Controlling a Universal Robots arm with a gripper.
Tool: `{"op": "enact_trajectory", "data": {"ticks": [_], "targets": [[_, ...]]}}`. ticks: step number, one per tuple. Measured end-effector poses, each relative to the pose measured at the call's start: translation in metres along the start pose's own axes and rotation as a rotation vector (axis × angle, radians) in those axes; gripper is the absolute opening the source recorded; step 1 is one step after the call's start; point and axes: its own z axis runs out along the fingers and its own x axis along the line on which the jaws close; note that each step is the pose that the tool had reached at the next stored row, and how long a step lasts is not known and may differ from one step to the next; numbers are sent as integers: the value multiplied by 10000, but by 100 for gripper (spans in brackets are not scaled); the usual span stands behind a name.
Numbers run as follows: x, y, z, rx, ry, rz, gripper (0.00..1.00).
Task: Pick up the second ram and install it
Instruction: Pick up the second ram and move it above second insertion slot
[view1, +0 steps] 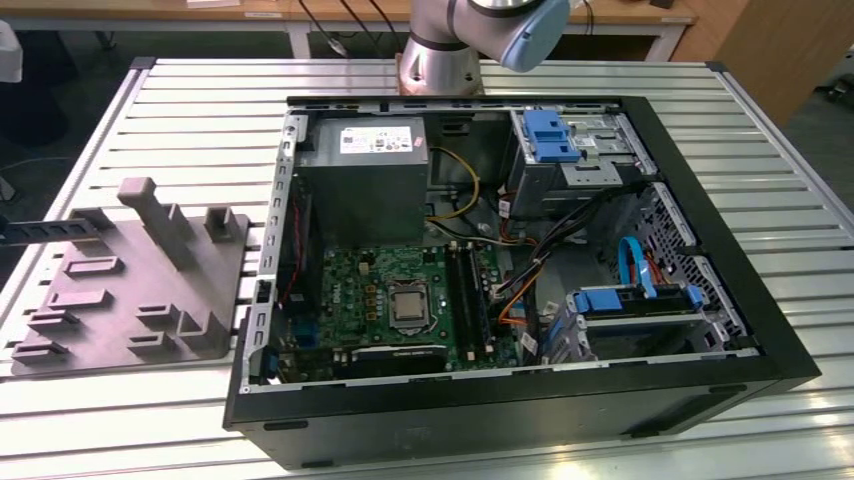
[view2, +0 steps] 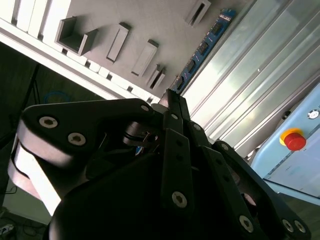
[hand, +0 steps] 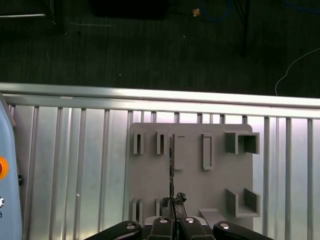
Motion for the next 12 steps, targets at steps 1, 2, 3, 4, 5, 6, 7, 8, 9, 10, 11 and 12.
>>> {"op": "enact_trajectory", "data": {"ticks": [1,2,3,4,5,6,7,8,9,10,11,12], "targets": [[-1,0,-10,0,0,0,11],[-2,1,-21,1,0,0,11],[-3,1,-34,1,0,-1,11],[-4,2,-49,1,0,0,11],[-5,3,-64,0,0,-1,11],[-6,3,-80,1,0,0,11],[-6,4,-96,0,0,0,11],[-7,5,-112,1,-1,0,11],[-8,6,-129,0,0,0,11],[-9,6,-147,1,-1,-1,11],[-10,7,-163,-1,0,-1,11],[-10,8,-176,0,0,0,11]]}}
